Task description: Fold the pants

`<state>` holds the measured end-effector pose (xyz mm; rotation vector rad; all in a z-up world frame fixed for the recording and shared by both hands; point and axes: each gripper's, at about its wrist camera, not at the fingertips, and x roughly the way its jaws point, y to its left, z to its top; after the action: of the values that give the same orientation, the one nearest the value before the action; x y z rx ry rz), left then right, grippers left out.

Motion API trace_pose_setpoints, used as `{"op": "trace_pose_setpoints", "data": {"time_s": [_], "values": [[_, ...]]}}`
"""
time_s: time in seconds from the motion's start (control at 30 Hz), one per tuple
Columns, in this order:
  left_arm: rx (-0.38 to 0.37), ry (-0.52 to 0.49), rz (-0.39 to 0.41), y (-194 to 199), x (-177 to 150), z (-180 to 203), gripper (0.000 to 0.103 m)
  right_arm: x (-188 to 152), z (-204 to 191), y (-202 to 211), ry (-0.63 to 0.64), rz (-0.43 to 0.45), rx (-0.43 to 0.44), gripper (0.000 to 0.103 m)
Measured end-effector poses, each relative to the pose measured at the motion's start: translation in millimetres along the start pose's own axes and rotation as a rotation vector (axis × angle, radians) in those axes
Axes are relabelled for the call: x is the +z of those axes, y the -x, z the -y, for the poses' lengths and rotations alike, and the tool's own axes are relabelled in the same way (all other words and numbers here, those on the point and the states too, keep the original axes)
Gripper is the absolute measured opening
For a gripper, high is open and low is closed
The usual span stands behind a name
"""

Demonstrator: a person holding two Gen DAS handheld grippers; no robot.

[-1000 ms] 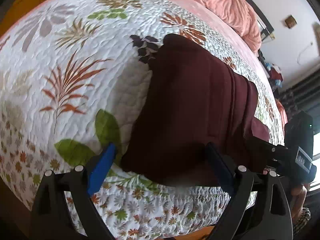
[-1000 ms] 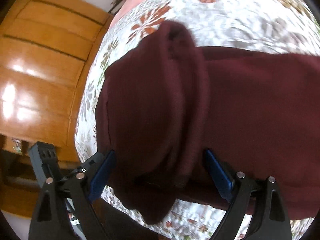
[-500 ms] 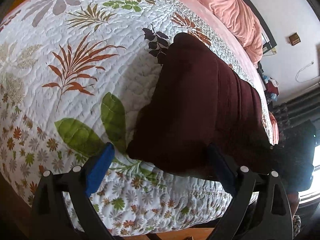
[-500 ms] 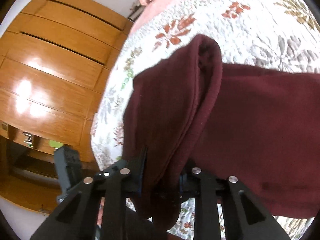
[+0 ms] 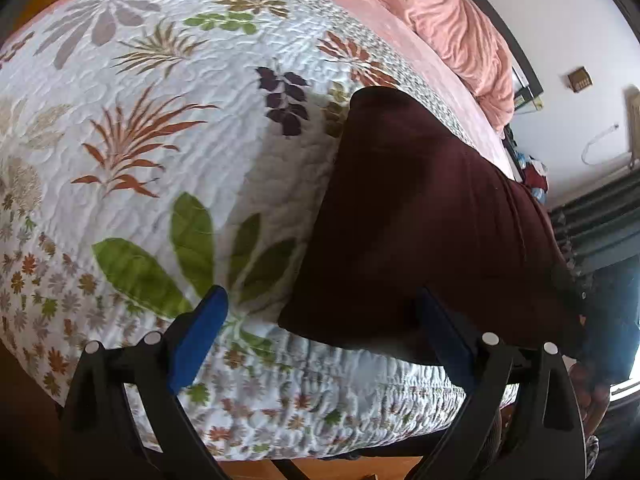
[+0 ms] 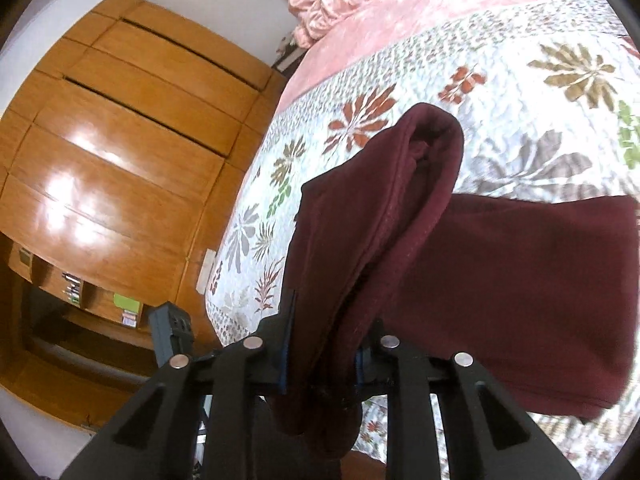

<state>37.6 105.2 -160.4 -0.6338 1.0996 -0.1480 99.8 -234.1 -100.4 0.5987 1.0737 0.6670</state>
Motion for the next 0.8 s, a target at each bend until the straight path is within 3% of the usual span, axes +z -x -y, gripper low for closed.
{"op": "trace_pose_setpoints", "data": {"time_s": [0.37,0.67,0.8], "values": [[-0.004,-0.098,-0.051,-17,-9,38,0.094,4,48,55,-0.060,0.040,-0.056,0.022],[-0.003,-0.157,-0.095,-33,-15,60,0.094,-6,100,77,-0.152,0.071,-0.092,0.022],[0.008,-0.176,-0.117,-42,-17,66,0.094,-13,123,67,-0.182,0.040,-0.171,0.022]]}}
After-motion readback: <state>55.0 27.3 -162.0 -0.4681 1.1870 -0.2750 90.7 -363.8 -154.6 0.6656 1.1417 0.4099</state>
